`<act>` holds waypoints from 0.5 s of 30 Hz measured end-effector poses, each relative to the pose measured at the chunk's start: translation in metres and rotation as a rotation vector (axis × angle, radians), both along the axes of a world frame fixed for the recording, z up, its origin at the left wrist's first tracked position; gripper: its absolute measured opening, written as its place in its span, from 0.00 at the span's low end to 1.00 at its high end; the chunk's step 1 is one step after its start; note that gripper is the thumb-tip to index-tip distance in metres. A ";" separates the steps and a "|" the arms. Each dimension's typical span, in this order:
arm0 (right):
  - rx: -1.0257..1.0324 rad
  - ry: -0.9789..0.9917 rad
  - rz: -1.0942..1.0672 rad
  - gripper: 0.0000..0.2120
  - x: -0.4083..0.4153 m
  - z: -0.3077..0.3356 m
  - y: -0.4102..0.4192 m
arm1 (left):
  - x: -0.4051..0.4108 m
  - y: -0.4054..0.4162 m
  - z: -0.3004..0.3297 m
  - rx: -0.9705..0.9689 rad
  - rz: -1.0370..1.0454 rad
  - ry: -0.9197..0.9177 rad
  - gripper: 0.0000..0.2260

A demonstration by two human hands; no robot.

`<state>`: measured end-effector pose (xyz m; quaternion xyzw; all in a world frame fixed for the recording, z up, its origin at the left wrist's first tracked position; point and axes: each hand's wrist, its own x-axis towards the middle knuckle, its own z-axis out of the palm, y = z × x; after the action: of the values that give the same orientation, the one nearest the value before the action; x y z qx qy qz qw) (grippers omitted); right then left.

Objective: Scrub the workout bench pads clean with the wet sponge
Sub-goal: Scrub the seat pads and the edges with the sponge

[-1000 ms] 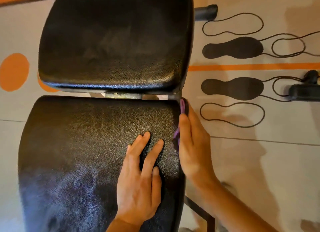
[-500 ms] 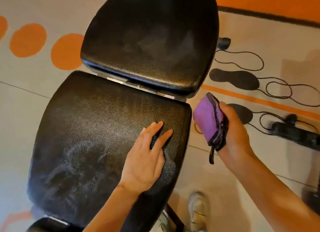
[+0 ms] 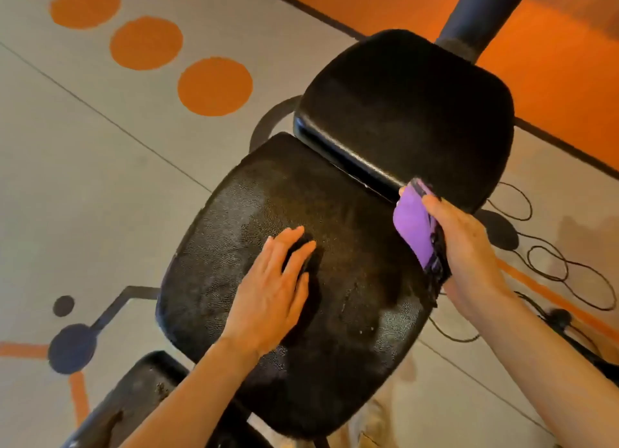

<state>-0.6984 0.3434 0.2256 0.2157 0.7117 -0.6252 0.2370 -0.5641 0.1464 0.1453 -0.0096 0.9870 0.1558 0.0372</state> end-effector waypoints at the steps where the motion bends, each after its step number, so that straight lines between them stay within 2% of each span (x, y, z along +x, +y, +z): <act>1: 0.007 0.026 0.007 0.16 -0.001 0.003 -0.012 | 0.002 -0.010 0.001 0.026 0.028 0.008 0.21; 6: 0.083 0.173 0.114 0.16 -0.007 0.005 -0.062 | 0.012 -0.051 0.001 0.094 0.156 0.019 0.22; 9: 0.057 0.158 0.171 0.25 -0.014 0.005 -0.092 | 0.015 -0.067 -0.004 0.132 0.224 0.011 0.22; 10: 0.055 0.163 0.206 0.25 -0.019 0.003 -0.101 | 0.016 -0.071 -0.006 0.145 0.247 0.006 0.23; 15: 0.131 0.139 0.321 0.08 -0.048 -0.014 -0.137 | 0.010 -0.085 -0.018 0.239 0.398 0.010 0.23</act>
<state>-0.7461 0.2064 0.2121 0.0708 0.7907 -0.5452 0.2694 -0.5536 0.0612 0.1277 -0.1988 0.9404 0.2759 0.0018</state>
